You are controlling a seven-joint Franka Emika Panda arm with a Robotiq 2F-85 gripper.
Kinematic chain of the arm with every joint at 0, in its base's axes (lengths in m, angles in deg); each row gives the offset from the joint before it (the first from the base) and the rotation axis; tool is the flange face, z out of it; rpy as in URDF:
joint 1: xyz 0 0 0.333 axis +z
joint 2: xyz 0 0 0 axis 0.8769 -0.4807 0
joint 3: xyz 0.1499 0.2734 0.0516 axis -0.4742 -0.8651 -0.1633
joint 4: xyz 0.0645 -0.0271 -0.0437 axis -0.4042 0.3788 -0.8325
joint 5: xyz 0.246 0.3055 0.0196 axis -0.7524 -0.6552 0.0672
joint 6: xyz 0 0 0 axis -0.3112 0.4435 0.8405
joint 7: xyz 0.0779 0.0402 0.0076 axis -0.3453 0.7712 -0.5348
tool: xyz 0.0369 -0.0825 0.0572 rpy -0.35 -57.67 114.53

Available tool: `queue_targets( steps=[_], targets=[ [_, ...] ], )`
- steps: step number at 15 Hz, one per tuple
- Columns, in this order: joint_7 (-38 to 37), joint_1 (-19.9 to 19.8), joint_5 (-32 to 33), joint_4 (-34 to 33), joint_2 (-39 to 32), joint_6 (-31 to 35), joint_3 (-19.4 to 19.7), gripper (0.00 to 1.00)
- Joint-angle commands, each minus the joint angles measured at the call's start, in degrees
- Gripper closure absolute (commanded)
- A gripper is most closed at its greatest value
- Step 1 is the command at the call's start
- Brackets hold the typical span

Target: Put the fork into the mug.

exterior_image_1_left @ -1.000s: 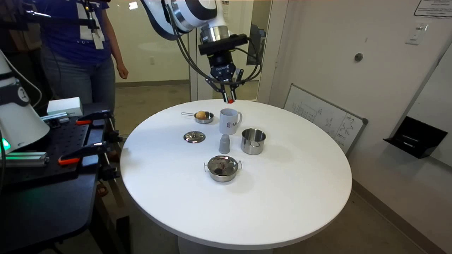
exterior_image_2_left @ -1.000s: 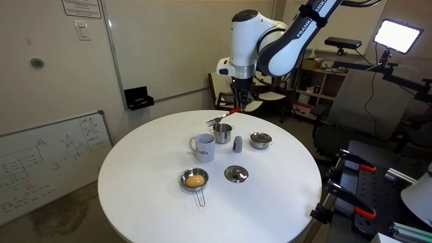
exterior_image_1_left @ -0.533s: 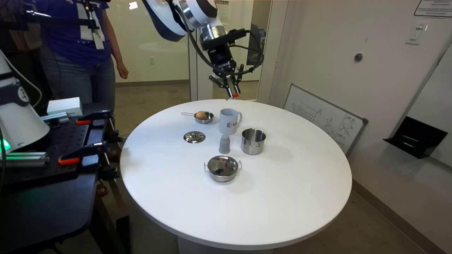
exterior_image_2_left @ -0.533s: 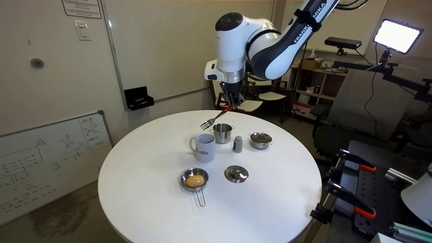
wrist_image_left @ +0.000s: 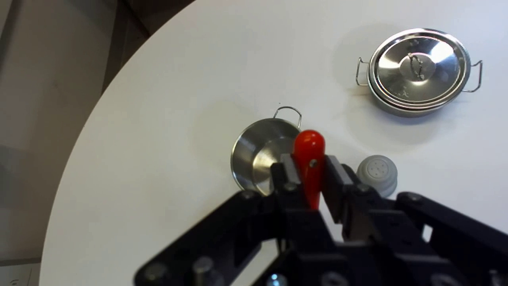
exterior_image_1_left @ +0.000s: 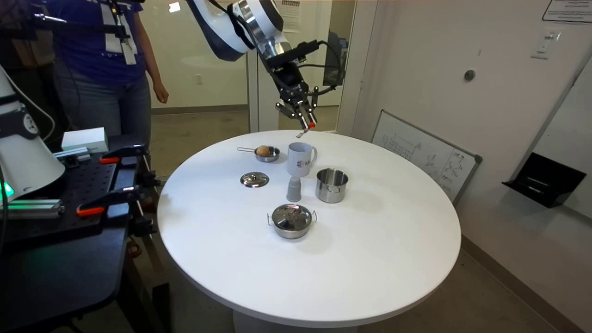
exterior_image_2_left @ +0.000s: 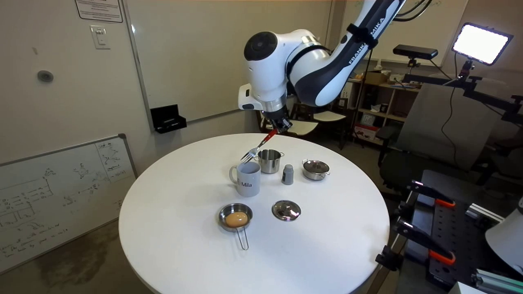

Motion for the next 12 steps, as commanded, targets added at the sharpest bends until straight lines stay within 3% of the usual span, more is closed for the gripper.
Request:
queue_targets(
  steps=[1, 6, 12],
  targets=[
    [-4.3, 1.89, 6.37, -3.26, -2.04, -6.64, -0.63, 0.95],
    [-6.58, 3.09, 12.44, -4.16, -3.47, -13.76, -2.34, 0.95],
    [-7.7, 2.74, 16.19, -3.69, -4.85, -17.79, -3.99, 0.95]
  ],
)
